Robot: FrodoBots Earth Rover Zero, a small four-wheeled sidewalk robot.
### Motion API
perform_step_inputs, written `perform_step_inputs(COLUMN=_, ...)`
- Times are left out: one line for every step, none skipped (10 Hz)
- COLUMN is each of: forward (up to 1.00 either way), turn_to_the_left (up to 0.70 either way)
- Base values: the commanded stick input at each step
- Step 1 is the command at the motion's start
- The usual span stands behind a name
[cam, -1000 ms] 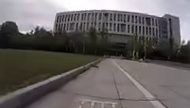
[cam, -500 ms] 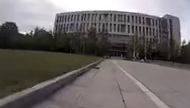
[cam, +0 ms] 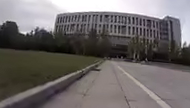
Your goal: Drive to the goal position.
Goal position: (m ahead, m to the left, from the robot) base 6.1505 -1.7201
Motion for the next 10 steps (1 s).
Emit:
perform_step_inputs(forward=0.70, turn_to_the_left=-0.24)
perform_step_inputs(forward=0.70, turn_to_the_left=-0.30)
perform_step_inputs(forward=0.70, turn_to_the_left=-0.31)
perform_step_inputs(forward=0.70, turn_to_the_left=-0.28)
perform_step_inputs(forward=0.70, turn_to_the_left=-0.22)
perform_step_inputs(forward=0.70, turn_to_the_left=-0.06)
perform_step_inputs(forward=0.70, turn_to_the_left=0.00)
perform_step_inputs(forward=0.70, turn_to_the_left=0.00)
perform_step_inputs(forward=0.70, turn_to_the_left=0.00)
perform_step_inputs(forward=0.70, turn_to_the_left=0.00)
